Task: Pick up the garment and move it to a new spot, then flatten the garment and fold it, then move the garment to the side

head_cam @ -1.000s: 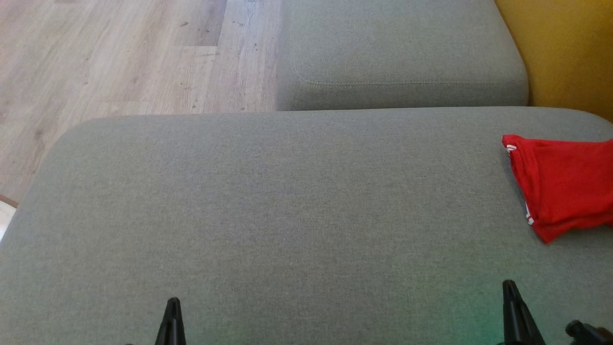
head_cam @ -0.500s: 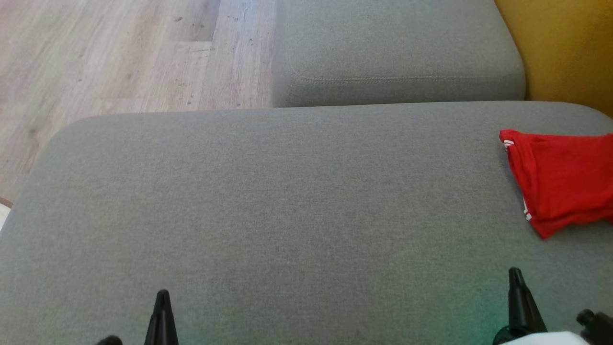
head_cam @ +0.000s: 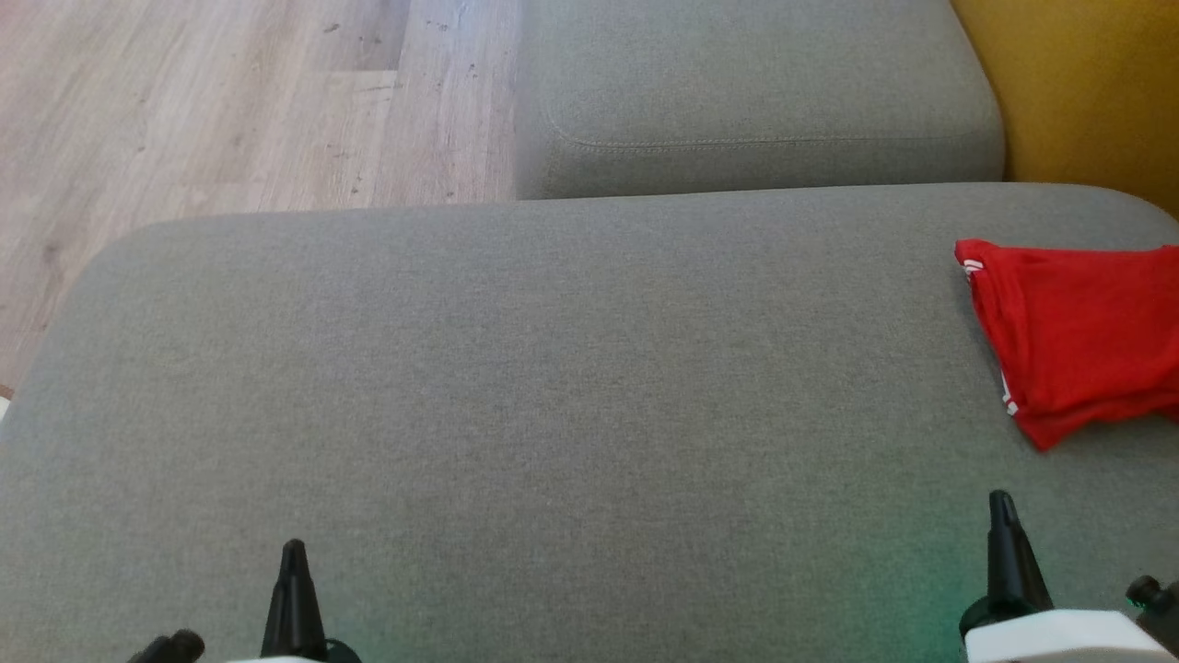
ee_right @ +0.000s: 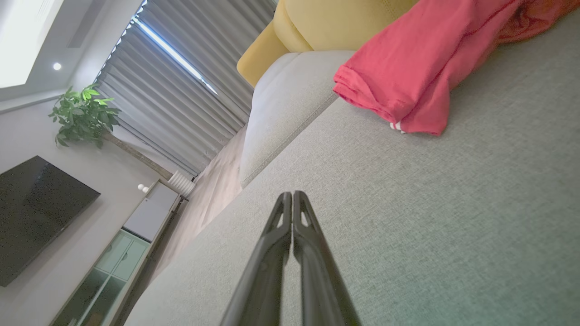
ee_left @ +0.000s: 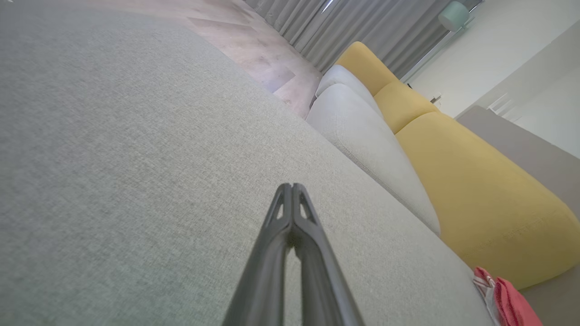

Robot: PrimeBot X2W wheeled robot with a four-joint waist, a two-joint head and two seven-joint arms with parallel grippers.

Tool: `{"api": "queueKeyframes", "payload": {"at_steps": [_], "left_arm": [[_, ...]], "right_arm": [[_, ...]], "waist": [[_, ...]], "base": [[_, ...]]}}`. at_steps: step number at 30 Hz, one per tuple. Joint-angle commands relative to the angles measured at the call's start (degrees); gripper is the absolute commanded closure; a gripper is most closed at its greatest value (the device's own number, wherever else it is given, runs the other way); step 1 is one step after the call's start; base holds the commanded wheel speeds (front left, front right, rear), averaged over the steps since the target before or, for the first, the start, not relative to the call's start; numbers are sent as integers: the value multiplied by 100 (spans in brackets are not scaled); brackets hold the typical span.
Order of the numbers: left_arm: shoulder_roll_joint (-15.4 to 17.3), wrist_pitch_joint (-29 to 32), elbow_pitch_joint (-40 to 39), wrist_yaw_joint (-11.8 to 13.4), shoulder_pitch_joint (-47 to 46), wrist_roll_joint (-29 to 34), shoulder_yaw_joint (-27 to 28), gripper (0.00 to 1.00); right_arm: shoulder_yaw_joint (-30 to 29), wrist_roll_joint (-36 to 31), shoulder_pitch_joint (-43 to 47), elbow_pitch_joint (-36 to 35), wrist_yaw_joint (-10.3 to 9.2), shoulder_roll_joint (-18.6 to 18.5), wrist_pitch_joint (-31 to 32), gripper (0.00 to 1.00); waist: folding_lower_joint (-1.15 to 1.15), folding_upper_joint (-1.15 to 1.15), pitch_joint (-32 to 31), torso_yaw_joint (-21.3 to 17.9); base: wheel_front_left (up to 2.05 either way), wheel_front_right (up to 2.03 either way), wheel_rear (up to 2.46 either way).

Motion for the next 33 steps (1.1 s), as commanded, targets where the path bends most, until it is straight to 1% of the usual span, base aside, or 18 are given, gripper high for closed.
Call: {"api": "queueKeyframes", "payload": {"at_steps": [1, 33], "left_arm": [[74, 37, -145, -40, -321, -176, 166, 100], [82, 543, 55, -275, -888, -2316, 588, 100]], "right_arm": [[7, 192, -293, -145, 10, -136, 40, 100], [-147, 2311, -908, 38, 15, -162, 536, 100]], "waist": [[-1, 0, 8, -7], [-1, 0, 167, -152]], "base": [[0, 0, 0], [0, 0, 0]]}}
